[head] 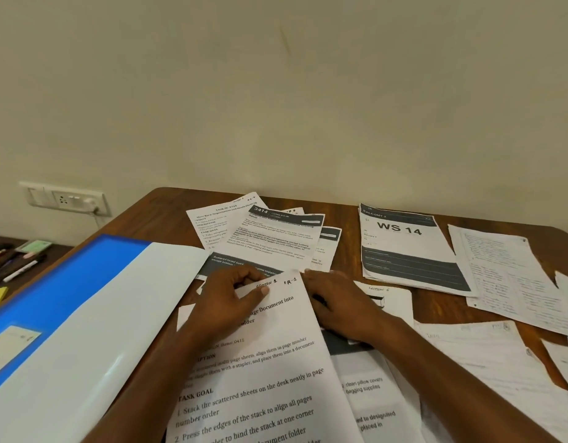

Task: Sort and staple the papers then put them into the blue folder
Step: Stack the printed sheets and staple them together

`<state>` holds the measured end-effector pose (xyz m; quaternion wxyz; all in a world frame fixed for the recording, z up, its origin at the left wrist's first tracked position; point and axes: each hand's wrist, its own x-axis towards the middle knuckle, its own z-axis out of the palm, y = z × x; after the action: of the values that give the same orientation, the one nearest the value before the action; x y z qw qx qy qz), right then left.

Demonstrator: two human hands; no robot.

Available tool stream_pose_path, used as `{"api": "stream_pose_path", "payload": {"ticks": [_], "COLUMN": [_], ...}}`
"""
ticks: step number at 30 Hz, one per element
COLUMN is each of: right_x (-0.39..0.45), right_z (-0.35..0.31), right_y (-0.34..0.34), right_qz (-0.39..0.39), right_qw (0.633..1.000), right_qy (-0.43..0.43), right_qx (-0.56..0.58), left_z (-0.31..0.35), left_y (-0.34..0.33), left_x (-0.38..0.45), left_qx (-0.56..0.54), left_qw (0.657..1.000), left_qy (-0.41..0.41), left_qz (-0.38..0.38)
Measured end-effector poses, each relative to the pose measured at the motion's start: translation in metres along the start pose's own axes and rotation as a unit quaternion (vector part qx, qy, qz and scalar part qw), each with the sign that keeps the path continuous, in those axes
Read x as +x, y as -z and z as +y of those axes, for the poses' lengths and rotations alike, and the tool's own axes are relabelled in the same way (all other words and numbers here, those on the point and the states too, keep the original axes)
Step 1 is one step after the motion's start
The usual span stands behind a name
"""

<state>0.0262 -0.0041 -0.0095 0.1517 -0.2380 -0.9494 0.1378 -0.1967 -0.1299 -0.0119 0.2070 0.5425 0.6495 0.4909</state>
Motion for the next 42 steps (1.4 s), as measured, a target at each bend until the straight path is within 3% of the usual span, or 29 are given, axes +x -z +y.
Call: {"api": "stream_pose_path", "payload": {"ticks": [3, 6, 9, 12, 14, 17, 25, 29, 32, 35, 39, 42], "right_x": [-0.01, -0.007, 0.004, 0.012, 0.017, 0.025, 0.046, 0.063, 0.072, 0.075, 0.076, 0.068], "right_z": [-0.004, 0.005, 0.026, 0.047, 0.054, 0.058, 0.05, 0.039, 0.031, 0.028, 0.035, 0.048], "right_y": [0.014, 0.035, 0.057, 0.071, 0.075, 0.075, 0.062, 0.036, 0.022, 0.018, 0.03, 0.058], "right_qz": [0.02, 0.086, 0.177, 0.168, 0.143, 0.131, 0.138, 0.191, 0.258, 0.274, 0.323, 0.404], "right_qw": [0.997, 0.977, 0.921, 0.838, 0.798, 0.773, 0.741, 0.775, 0.804, 0.82, 0.805, 0.755], "right_qy": [0.015, -0.127, -0.294, -0.411, -0.412, -0.399, -0.416, -0.445, -0.416, -0.413, -0.404, -0.389], "right_qx": [0.068, 0.15, 0.183, 0.317, 0.415, 0.476, 0.508, 0.406, 0.338, 0.286, 0.29, 0.338], "left_z": [-0.003, -0.006, -0.005, -0.004, -0.004, -0.004, -0.009, -0.012, -0.012, -0.011, -0.011, -0.009], "left_y": [-0.001, -0.003, -0.008, -0.009, -0.008, -0.004, -0.002, -0.003, -0.003, -0.003, -0.004, -0.004], "left_x": [0.001, 0.002, 0.004, 0.005, 0.005, 0.005, 0.011, 0.01, 0.008, 0.006, 0.004, 0.004], "left_qx": [0.018, 0.021, 0.032, 0.021, 0.011, 0.009, 0.003, 0.006, -0.001, 0.001, -0.011, -0.019], "left_qw": [1.0, 1.0, 0.999, 1.0, 1.0, 1.0, 1.0, 1.0, 1.0, 1.0, 1.0, 1.0], "left_qy": [-0.004, -0.01, -0.004, 0.007, 0.009, 0.009, 0.001, -0.008, -0.012, -0.011, 0.002, -0.008], "left_qz": [-0.003, -0.008, -0.006, -0.012, -0.016, -0.014, -0.016, -0.009, -0.013, -0.009, -0.001, -0.005]}}
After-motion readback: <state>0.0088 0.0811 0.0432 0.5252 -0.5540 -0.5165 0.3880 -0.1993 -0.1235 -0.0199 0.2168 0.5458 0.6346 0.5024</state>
